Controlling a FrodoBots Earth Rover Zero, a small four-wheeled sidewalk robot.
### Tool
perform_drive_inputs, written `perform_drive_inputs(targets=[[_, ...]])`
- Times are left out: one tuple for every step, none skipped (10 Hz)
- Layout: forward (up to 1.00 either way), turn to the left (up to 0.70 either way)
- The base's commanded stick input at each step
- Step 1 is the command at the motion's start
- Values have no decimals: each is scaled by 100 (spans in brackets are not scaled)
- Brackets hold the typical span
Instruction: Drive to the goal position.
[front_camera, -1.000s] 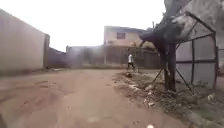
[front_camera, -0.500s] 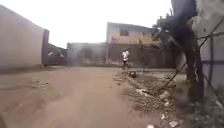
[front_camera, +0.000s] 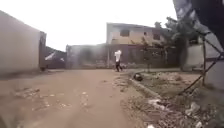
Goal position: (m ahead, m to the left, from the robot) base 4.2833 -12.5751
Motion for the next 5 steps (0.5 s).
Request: perform_drive_inputs(targets=[[100,0],[100,0],[100,0],[100,0],[100,0]])
